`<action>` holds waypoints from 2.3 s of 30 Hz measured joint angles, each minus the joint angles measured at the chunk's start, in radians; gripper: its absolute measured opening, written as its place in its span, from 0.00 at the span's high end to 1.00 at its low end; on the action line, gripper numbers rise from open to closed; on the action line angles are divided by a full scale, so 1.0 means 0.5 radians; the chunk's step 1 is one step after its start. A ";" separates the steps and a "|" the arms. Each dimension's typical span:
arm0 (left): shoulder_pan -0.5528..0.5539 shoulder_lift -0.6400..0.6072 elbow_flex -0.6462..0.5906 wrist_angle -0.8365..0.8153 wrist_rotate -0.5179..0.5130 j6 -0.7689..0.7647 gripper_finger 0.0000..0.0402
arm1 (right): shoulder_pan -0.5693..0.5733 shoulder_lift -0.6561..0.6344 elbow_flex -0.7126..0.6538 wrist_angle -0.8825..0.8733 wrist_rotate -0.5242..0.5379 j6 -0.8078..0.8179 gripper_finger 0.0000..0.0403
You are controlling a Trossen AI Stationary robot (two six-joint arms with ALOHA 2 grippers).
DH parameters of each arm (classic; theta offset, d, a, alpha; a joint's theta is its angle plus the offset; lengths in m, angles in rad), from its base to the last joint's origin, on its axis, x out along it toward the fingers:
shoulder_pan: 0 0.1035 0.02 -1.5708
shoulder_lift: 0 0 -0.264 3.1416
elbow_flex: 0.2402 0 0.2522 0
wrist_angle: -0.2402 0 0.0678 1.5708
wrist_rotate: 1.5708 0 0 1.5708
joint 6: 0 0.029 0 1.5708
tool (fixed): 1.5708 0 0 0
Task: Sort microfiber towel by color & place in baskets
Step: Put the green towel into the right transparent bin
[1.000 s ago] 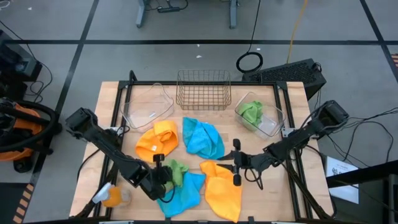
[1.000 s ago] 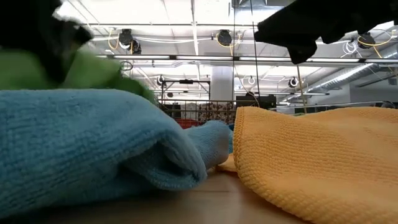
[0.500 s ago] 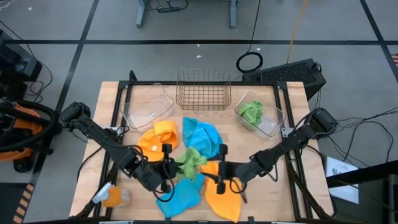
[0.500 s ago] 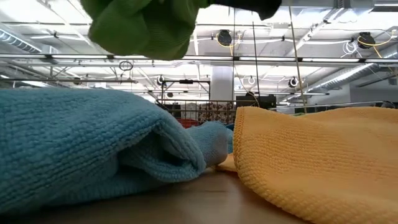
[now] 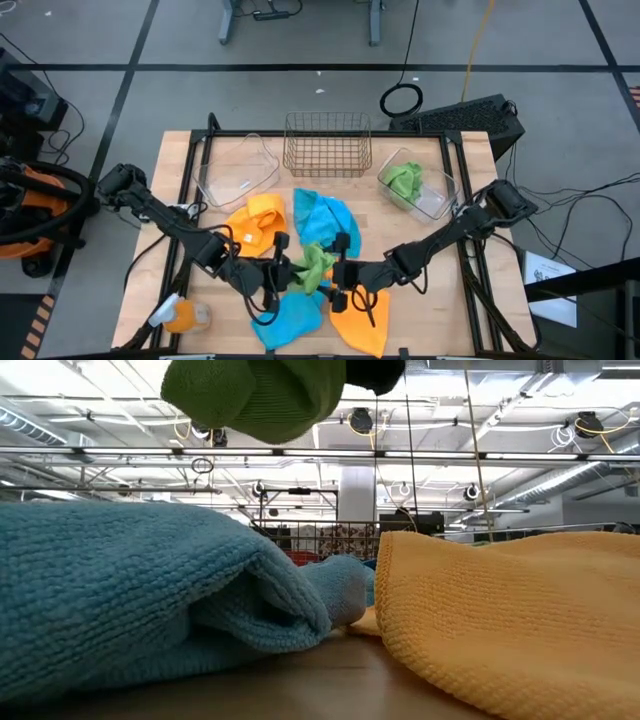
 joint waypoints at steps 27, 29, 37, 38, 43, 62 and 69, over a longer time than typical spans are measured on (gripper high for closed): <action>0.060 0.001 0.000 -0.332 -0.246 -0.427 0.52 | -0.019 -0.275 0.000 -0.709 0.104 0.094 0.97; 0.061 0.001 0.000 -0.402 -0.401 -0.486 0.47 | -0.019 -0.361 0.000 -0.869 0.173 0.134 0.99; 0.062 0.002 -0.001 -0.578 -0.576 -0.702 0.42 | -0.036 -0.743 -0.001 -1.520 0.415 0.298 0.98; 0.062 0.002 -0.002 -0.586 -0.576 -0.727 0.42 | -0.038 -0.790 -0.001 -1.605 0.443 0.331 0.98; 0.063 0.002 -0.017 -0.592 -0.587 -0.787 0.42 | -0.067 -0.999 -0.002 -1.984 0.601 0.479 0.98; 0.065 0.002 -0.116 -0.430 -0.590 -0.780 0.42 | -0.524 -1.202 -0.146 -3.372 0.502 1.614 0.98; 0.065 0.002 -0.116 -0.417 -0.590 -0.773 0.42 | -0.602 -1.202 -0.417 -3.434 0.419 1.874 0.97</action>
